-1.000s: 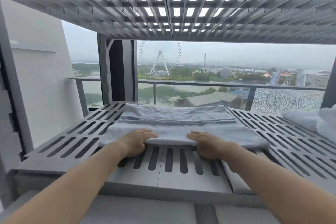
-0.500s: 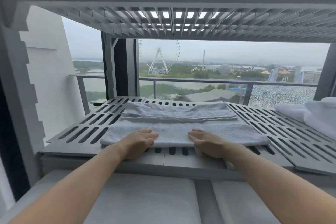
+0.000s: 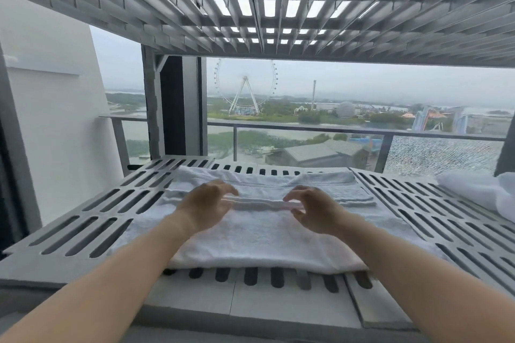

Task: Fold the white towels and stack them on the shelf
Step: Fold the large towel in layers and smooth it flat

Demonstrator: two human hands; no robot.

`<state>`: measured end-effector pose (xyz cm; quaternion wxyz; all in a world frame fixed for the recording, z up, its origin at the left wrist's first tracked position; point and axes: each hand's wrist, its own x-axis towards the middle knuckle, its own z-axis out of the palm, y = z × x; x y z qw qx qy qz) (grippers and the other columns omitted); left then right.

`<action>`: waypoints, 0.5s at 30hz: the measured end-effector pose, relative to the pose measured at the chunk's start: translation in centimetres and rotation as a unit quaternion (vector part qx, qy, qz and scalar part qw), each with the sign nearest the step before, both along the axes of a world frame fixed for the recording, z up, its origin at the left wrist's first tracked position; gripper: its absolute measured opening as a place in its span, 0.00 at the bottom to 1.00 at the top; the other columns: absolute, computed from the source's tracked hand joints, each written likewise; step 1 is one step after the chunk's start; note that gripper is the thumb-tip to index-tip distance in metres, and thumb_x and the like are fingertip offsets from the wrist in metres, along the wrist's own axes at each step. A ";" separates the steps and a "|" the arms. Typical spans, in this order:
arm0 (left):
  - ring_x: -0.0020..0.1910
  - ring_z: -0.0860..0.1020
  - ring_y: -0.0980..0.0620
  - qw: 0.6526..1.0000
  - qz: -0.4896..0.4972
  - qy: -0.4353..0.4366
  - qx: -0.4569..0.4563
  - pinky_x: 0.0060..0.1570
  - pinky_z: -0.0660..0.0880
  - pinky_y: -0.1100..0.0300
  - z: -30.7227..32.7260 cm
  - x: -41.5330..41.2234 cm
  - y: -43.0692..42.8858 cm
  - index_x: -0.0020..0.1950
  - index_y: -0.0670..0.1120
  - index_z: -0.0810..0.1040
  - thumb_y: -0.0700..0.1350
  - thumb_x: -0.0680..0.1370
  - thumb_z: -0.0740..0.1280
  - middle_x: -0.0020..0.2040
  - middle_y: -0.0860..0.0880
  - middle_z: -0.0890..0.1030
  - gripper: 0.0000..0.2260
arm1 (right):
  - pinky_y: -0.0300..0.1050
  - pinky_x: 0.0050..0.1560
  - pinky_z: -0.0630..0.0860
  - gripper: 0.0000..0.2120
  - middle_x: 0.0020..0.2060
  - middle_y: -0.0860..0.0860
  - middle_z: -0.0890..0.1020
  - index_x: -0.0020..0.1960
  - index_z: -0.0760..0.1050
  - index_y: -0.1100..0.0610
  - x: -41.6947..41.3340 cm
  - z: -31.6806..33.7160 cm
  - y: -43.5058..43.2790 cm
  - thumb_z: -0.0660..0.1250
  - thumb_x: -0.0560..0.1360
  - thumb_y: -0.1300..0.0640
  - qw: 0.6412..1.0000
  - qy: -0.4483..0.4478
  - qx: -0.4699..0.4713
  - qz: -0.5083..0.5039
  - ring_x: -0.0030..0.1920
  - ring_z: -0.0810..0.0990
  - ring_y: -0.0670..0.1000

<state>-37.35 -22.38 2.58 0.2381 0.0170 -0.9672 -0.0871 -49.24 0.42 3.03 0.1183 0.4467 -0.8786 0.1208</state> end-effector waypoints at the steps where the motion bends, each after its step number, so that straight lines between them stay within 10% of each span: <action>1: 0.58 0.76 0.52 1.000 0.009 -0.004 -0.010 0.58 0.74 0.57 0.1 -0.8 -0.1 0.61 0.52 0.74 0.44 0.76 0.67 0.64 0.52 0.75 0.14 | 0.49 0.63 0.70 0.16 0.63 0.51 0.74 0.63 0.72 0.54 -0.7 0.2 0.0 0.64 0.76 0.57 1.000 0.012 0.011 -0.003 0.63 0.73 0.53; 15: 0.38 0.74 0.54 0.995 -0.036 0.030 -0.088 0.43 0.75 0.59 -1.0 -7.2 0.0 0.48 0.48 0.73 0.48 0.75 0.69 0.45 0.52 0.78 0.07 | 0.40 0.39 0.66 0.05 0.45 0.51 0.79 0.45 0.76 0.55 -5.7 -1.4 -1.2 0.63 0.73 0.58 0.995 0.028 -0.070 0.061 0.43 0.75 0.51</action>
